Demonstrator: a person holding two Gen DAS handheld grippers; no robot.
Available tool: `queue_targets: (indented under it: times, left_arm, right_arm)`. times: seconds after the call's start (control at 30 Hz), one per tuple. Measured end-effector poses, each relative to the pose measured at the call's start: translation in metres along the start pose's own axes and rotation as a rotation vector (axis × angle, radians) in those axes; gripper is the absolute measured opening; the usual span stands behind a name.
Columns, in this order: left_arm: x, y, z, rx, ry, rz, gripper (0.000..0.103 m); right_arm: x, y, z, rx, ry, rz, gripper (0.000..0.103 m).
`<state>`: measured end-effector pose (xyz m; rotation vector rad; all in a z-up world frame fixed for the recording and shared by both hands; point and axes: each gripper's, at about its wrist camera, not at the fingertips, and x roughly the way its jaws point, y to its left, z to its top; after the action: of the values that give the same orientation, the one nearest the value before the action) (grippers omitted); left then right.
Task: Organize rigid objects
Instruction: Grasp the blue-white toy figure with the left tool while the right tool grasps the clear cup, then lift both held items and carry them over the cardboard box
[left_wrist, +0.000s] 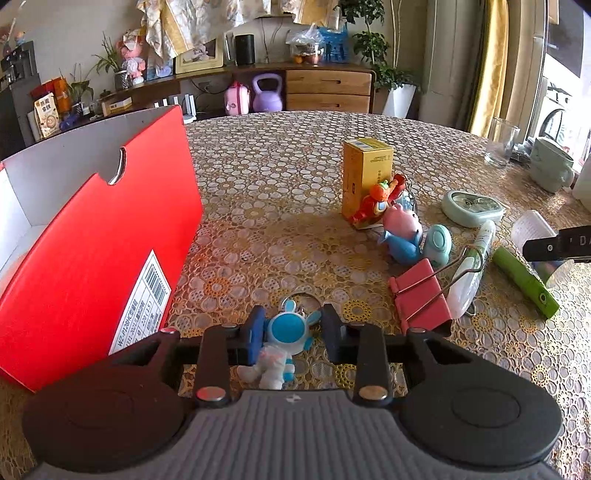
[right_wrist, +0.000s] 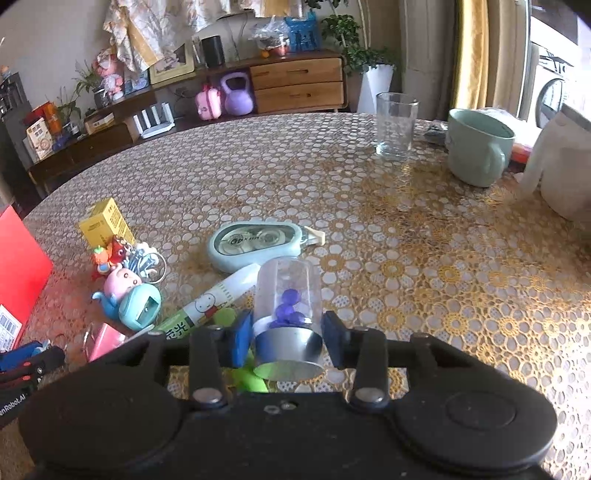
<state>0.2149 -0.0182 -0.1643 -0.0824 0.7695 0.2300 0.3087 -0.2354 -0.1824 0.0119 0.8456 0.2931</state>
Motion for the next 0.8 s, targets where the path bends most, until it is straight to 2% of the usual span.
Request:
queue_targets:
  times: [0.27,0.6,0.8]
  left_arm:
    - [-0.012,0.010,0.002,-0.011,0.011,-0.041,0.031]
    - [-0.045,0.024,0.018,-0.022,0.003,-0.101,0.031]
    - [-0.071,0.040,0.033,-0.039,0.000,-0.167,0.031]
  right_arm:
    - [-0.035,0.012,-0.003,-0.004,-0.013,-0.002,0.040]
    - [-0.087,0.052,-0.011,-0.019,-0.029,0.020,0.040]
    - [-0.113,0.076,-0.015,-0.029,-0.035,0.037,0.040]
